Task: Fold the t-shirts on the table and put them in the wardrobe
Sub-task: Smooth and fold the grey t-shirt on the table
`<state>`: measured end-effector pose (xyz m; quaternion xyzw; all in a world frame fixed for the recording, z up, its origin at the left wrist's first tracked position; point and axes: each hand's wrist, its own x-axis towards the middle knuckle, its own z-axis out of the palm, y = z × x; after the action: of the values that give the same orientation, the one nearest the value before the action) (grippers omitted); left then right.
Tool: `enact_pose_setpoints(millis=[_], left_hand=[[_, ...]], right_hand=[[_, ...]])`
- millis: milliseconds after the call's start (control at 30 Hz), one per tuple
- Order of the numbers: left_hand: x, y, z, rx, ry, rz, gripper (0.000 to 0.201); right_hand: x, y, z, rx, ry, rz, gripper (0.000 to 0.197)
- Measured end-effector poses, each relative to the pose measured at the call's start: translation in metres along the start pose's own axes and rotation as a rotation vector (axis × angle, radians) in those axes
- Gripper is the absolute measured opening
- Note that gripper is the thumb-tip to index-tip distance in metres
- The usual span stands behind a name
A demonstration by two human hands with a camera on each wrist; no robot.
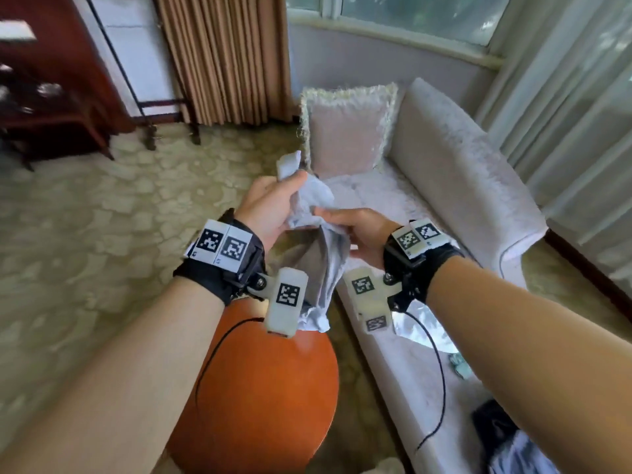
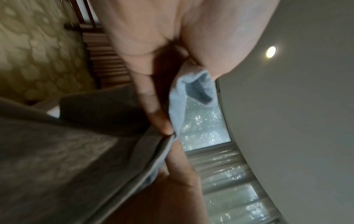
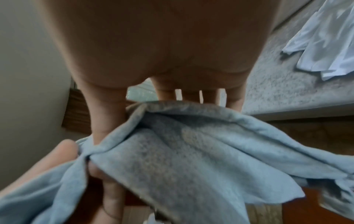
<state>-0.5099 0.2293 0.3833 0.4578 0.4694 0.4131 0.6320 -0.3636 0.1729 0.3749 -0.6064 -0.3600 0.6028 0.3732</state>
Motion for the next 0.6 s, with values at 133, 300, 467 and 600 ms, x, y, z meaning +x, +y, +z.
enact_pose_setpoints(millis=[133, 300, 467, 600], left_hand=[[-0.025, 0.001, -0.063, 0.184, 0.113, 0.055, 0.023], [-0.052, -0.015, -0.125, 0.203, 0.045, 0.050, 0.025], [-0.060, -0.081, -0.167, 0.176, -0.064, -0.137, 0.060], [-0.059, -0.162, -0.178, 0.200, -0.014, -0.227, 0.075]], right_hand=[[0.013, 0.014, 0.062, -0.053, -0.090, 0.037, 0.068], [0.026, 0.033, 0.115, -0.029, -0.131, 0.056, 0.070], [0.055, 0.071, 0.127, 0.023, -0.106, 0.136, 0.052], [0.094, 0.145, 0.133, -0.120, 0.039, 0.195, 0.078]])
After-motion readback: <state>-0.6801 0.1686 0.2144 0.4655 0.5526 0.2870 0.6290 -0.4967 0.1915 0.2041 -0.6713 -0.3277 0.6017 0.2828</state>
